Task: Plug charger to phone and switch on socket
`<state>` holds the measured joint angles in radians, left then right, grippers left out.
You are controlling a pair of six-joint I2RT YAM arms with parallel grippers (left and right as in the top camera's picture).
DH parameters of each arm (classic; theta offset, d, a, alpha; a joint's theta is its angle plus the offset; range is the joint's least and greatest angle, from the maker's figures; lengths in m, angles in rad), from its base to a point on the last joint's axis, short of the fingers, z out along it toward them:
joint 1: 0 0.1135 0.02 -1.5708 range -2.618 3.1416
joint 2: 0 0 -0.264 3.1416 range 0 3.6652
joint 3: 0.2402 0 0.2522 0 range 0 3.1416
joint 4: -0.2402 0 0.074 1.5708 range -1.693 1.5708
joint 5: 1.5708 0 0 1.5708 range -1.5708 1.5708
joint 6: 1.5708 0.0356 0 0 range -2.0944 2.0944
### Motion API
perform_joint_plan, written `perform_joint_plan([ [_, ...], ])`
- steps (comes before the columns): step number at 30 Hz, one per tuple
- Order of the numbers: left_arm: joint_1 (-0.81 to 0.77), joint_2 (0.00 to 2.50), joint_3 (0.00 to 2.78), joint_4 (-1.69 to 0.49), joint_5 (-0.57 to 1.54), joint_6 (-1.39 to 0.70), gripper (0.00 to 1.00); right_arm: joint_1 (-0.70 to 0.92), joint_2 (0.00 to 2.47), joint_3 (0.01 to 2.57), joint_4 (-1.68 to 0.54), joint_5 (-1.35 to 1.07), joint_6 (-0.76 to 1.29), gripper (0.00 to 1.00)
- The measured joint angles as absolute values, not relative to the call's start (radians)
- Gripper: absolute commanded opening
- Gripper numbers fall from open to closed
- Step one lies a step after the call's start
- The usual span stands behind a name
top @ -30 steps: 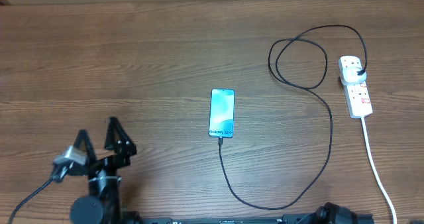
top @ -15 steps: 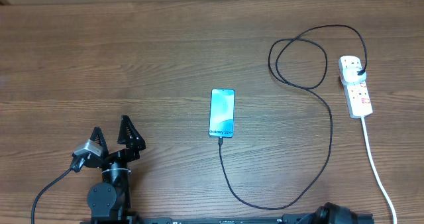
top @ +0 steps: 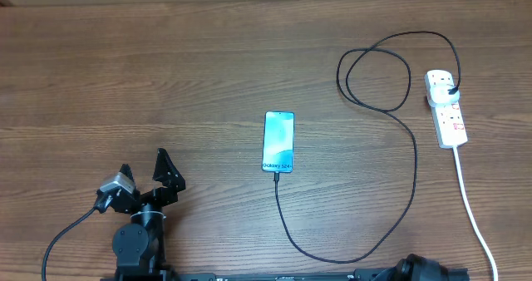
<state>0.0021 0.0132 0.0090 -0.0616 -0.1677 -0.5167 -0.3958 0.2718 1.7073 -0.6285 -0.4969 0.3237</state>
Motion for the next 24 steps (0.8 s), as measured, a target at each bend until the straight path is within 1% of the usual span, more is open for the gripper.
perform_joint_plan([
  [10, 0.002, 0.013, 0.009, -0.063, -0.155, -0.489, 1.0, -0.391, 0.216, 1.705, -0.628, -0.496, 0.314, 0.04],
  [18, 0.002, 0.013, 0.009, -0.075, -0.056, -0.198, 0.99, -0.377, 0.197, 1.705, -0.629, -0.493, 0.31, 0.04],
  [24, 0.002, 0.013, 0.009, -0.078, -0.025, -0.117, 0.99, -0.377, 0.185, 1.705, -0.622, -0.493, 0.31, 0.04],
])
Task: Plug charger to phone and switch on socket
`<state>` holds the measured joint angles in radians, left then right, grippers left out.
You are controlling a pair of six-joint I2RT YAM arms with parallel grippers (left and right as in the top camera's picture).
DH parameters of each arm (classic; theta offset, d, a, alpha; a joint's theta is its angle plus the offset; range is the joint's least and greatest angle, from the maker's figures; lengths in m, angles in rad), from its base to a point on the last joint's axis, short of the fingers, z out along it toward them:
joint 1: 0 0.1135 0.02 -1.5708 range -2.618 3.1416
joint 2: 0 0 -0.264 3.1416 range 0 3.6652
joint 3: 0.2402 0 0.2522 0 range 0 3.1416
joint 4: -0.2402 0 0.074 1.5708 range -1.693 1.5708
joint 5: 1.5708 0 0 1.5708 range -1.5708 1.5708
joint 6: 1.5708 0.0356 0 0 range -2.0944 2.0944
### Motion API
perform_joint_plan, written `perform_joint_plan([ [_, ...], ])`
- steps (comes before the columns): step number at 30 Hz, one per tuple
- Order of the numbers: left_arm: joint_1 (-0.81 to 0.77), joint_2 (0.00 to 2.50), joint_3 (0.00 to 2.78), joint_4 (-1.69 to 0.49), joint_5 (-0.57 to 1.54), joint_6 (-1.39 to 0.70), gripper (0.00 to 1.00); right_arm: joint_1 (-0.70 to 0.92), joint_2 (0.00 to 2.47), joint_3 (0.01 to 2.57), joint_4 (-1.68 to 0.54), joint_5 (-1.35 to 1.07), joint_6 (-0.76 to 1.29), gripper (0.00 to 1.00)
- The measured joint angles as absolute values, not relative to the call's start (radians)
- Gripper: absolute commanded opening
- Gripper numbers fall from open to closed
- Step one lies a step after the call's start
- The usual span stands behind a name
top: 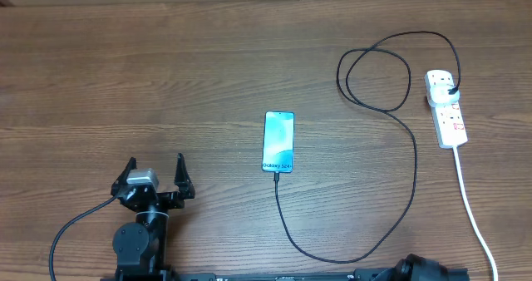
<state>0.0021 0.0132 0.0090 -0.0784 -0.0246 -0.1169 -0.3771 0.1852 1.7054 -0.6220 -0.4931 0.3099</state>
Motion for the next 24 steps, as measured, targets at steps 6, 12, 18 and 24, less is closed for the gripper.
perform_joint_plan([
  [6, 0.002, 0.013, 0.009, -0.078, -0.018, -0.096, 1.0, -0.377, 0.185, 1.702, -0.592, -0.493, 0.31, 0.04],
  [12, 0.002, 0.013, 0.009, -0.078, -0.018, -0.093, 1.0, -0.376, 0.173, 1.695, -0.587, -0.493, 0.286, 0.04],
  [18, 0.002, 0.013, 0.009, -0.078, -0.018, -0.093, 1.0, -0.371, 0.086, 1.647, -0.558, -0.493, 0.244, 0.04],
  [24, 0.002, 0.013, 0.009, -0.078, -0.018, -0.093, 1.0, -0.339, 0.015, 1.642, -0.546, -0.495, 0.232, 0.04],
])
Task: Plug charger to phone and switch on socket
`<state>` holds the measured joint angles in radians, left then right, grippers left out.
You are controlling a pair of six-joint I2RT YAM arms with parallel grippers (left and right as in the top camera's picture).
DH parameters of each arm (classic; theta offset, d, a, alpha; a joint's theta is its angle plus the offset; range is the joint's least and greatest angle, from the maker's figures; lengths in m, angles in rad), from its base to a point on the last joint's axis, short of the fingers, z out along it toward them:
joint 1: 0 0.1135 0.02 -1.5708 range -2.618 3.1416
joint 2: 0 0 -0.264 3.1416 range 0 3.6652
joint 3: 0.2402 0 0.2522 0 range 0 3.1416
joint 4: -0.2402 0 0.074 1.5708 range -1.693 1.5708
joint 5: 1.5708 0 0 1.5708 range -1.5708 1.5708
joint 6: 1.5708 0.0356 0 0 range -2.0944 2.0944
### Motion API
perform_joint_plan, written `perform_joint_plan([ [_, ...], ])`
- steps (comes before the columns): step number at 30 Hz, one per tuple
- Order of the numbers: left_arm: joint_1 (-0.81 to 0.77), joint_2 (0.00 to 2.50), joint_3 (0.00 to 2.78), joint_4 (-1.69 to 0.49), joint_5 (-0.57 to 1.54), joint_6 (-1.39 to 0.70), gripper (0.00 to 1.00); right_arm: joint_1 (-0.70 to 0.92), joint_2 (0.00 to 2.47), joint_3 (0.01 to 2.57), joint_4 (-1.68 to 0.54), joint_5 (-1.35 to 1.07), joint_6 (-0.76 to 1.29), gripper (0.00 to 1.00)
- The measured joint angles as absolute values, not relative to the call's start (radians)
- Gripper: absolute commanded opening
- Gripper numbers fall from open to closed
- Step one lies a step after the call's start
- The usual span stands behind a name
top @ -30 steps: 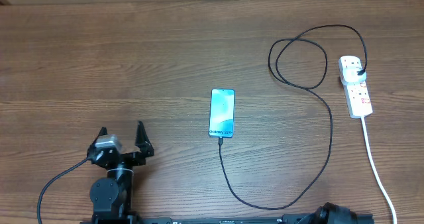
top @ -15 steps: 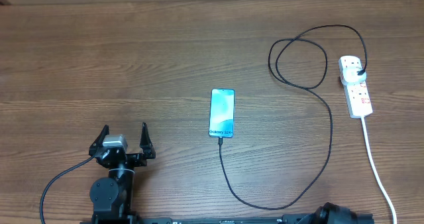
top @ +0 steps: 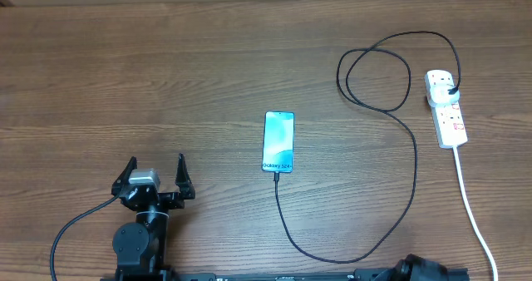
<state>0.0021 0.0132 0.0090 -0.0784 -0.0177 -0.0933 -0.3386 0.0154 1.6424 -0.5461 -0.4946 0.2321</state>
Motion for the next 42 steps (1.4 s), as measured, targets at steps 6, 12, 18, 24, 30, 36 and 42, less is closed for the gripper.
perform_joint_plan([
  [6, 0.002, 0.013, 0.009, -0.078, -0.018, -0.093, 1.0, -0.21, 0.011, 1.642, -0.552, -0.493, 0.21, 0.04],
  [12, 0.002, 0.013, 0.009, -0.078, -0.018, -0.093, 1.0, -0.132, 0.011, 1.642, -0.554, -0.493, 0.204, 0.04],
  [18, 0.002, 0.013, 0.009, -0.078, -0.018, -0.093, 1.0, -0.101, 0.011, 1.639, -0.553, -0.493, 0.188, 0.04],
  [24, 0.002, 0.013, 0.009, -0.078, -0.018, -0.093, 1.0, -0.098, 0.011, 1.557, -0.484, -0.499, 0.181, 0.04],
  [30, 0.002, 0.013, 0.009, -0.078, -0.018, -0.093, 1.0, -0.036, 0.011, 1.49, -0.458, -0.542, 0.191, 0.04],
  [36, 0.002, 0.013, 0.009, -0.078, -0.018, -0.093, 0.99, 0.059, 0.011, 1.497, -0.443, -0.55, 0.189, 0.07],
  [42, 0.002, 0.013, 0.009, -0.078, -0.018, -0.093, 1.0, 0.059, 0.011, 1.474, -0.405, -0.542, 0.15, 0.13],
])
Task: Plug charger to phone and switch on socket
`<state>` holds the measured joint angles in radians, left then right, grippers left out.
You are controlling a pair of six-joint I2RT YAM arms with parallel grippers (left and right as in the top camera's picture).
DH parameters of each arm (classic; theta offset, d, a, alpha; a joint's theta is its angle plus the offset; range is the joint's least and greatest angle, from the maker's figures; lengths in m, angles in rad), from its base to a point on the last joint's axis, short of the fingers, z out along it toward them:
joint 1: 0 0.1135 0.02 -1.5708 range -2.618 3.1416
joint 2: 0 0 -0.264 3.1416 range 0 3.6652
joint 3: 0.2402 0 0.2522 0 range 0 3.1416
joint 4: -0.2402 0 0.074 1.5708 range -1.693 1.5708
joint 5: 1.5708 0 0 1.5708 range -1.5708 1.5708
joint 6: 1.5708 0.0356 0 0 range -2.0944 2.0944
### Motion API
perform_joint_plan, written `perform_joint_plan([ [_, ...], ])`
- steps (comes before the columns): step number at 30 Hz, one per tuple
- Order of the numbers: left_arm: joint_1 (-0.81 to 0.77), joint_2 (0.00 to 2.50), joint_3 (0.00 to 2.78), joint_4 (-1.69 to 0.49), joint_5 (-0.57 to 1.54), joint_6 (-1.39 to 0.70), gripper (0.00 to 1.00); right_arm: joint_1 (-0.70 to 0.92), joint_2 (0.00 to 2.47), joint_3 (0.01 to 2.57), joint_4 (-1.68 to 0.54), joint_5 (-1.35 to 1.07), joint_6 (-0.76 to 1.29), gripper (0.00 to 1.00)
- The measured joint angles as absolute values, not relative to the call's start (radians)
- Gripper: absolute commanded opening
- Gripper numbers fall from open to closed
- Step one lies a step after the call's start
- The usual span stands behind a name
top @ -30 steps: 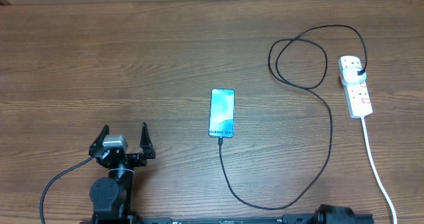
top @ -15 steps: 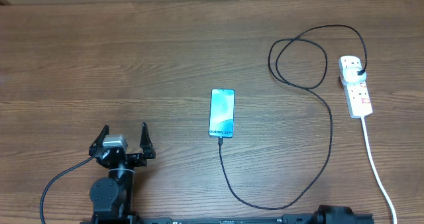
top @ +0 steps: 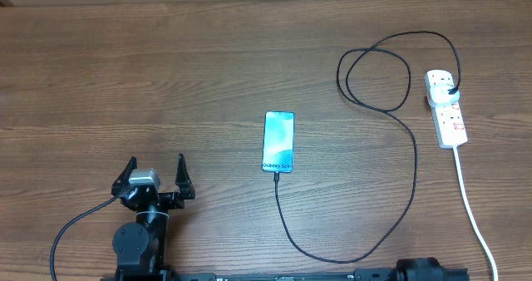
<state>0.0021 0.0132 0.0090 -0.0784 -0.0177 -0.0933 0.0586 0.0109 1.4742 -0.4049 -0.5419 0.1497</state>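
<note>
A phone (top: 278,140) lies face up mid-table, its screen lit blue. A black charger cable (top: 413,160) runs from the phone's near end, curves right, loops at the back and ends at a plug in the white socket strip (top: 446,109) on the right. My left gripper (top: 155,166) stands open near the front left, well left of the phone, holding nothing. Of the right arm only a dark part shows at the bottom edge (top: 424,270); its gripper is out of view.
The strip's white lead (top: 472,211) trails toward the front right edge of the wooden table (top: 166,73). The left arm's own cable (top: 71,231) curls at the front left.
The dark part of the right arm at the bottom edge has shifted slightly. The left gripper, phone, cable and strip are unchanged.
At first my left gripper was open and turned askew at the front left. By the second moment it had squared up, fingers pointing away, still open. It has stayed there since. The phone has had the cable at its near end and a lit screen throughout.
</note>
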Motion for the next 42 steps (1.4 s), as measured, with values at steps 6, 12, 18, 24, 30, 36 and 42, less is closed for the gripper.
perform_joint_plan([
  [6, 0.002, 0.013, 0.009, -0.078, -0.018, -0.093, 1.0, 0.043, 0.01, 1.297, -0.218, -0.521, 0.089, 1.0],
  [12, 0.002, 0.013, 0.009, -0.078, -0.018, -0.093, 0.99, 0.039, 0.011, 0.984, 0.081, -0.472, 0.074, 1.0],
  [18, 0.002, 0.013, 0.009, -0.078, -0.018, -0.093, 1.0, 0.039, 0.011, 0.705, 0.152, -0.368, 0.071, 1.0],
  [24, 0.002, 0.013, 0.009, -0.079, -0.018, -0.093, 1.0, 0.039, 0.011, 0.439, 0.08, -0.332, 0.071, 1.0],
  [30, 0.002, 0.013, 0.009, -0.078, -0.018, -0.093, 1.0, 0.039, 0.012, 0.236, 0.079, -0.324, 0.071, 1.0],
  [36, 0.002, 0.013, 0.009, -0.079, -0.018, -0.093, 1.0, 0.039, 0.012, 0.091, 0.105, -0.303, 0.071, 1.0],
  [42, 0.002, 0.013, 0.009, -0.079, -0.017, -0.093, 1.0, 0.039, 0.012, 0.02, 0.101, -0.245, 0.071, 1.0],
])
